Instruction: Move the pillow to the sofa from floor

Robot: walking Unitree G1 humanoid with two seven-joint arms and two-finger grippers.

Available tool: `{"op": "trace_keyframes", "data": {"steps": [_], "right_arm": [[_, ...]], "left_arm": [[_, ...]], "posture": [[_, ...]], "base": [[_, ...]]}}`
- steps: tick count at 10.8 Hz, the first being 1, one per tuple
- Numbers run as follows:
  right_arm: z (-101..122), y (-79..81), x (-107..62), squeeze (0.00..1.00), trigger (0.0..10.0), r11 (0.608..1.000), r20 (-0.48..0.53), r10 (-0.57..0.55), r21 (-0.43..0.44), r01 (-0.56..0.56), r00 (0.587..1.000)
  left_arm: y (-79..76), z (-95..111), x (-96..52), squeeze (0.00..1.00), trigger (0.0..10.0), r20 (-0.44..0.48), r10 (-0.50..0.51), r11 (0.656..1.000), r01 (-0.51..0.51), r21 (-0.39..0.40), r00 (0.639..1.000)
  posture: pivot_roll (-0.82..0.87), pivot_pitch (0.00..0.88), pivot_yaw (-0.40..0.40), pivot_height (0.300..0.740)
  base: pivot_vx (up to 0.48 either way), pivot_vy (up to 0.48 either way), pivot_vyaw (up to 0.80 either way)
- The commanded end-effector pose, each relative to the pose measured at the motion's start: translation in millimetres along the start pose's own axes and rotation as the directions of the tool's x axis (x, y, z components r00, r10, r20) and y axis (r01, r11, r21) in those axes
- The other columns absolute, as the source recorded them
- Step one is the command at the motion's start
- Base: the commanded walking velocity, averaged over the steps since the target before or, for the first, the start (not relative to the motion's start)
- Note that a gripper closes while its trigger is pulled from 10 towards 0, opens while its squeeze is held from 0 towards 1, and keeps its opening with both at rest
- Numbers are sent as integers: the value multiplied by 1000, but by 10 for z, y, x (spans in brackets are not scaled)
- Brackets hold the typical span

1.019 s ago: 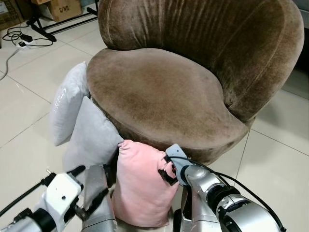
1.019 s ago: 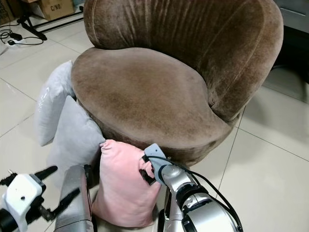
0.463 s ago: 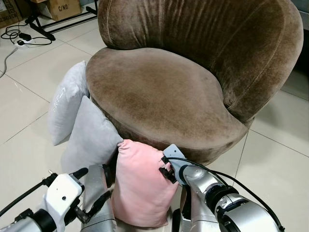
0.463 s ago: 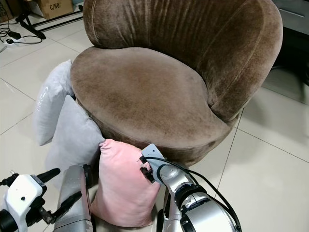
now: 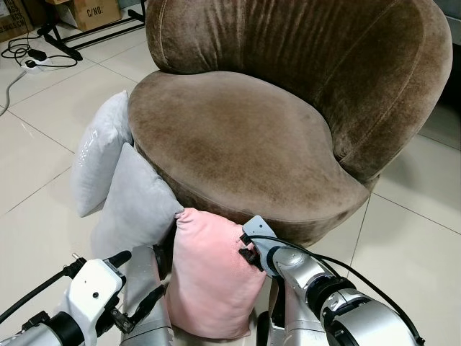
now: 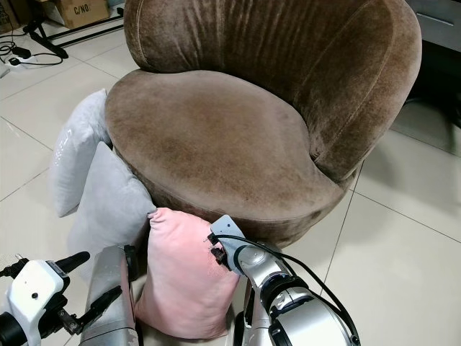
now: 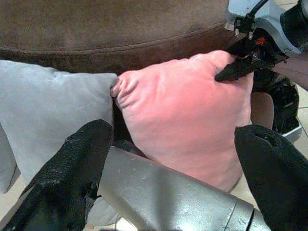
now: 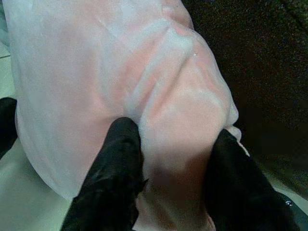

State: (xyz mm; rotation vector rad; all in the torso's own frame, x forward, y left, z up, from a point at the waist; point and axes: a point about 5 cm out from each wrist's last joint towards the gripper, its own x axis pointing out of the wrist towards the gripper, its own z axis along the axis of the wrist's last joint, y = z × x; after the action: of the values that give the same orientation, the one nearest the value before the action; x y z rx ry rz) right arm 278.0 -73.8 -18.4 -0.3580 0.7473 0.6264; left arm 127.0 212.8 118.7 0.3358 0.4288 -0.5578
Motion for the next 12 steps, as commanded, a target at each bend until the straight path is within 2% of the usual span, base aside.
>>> {"op": "trace_keyframes", "data": {"steps": [1, 5, 7, 8, 10, 11, 12], "right_arm": [[11, -2, 1, 0, 0, 1000, -2, 9, -7, -9, 1000], [-19, -23, -8, 0, 0, 1000, -7, 12, 2, -12, 1000], [-60, -156, -64, 0, 0, 997, 55, 0, 83, -5, 999], [-150, -276, -127, 0, 0, 992, 84, -25, 127, 14, 996], [-307, -538, -355, 0, 0, 970, 202, -101, 236, 52, 974], [-296, -581, -497, 0, 0, 964, 279, -115, 261, 40, 953], [-254, -540, -657, 0, 0, 969, 352, -98, 248, 8, 931]], "left_arm": [[-24, 36, -11, 0, 10000, 10, -6, 1000, 6, 5, 1000], [-19, 33, 15, 0, 10000, 14, 0, 1000, 0, 6, 1000], [33, 53, 65, 4, 10000, 34, 38, 999, -38, 18, 999], [76, 63, 91, 0, 10000, 49, 64, 997, -65, 29, 997], [183, 97, 178, 0, 10000, 91, 120, 992, -124, 35, 989], [223, 117, 252, 0, 10000, 109, 131, 990, -135, 32, 985], [237, 133, 321, 0, 10000, 124, 124, 991, -129, 36, 984]], "posture": [[214, 87, -74, 456], [216, 69, -78, 456], [220, 35, -89, 456], [210, 0, -90, 456], [181, 0, -77, 456], [159, 0, -64, 456], [151, 0, -57, 456]], "base": [[0, 0, 0], [0, 0, 0], [0, 0, 0], [0, 0, 0], [0, 0, 0], [0, 0, 0], [0, 0, 0]]}}
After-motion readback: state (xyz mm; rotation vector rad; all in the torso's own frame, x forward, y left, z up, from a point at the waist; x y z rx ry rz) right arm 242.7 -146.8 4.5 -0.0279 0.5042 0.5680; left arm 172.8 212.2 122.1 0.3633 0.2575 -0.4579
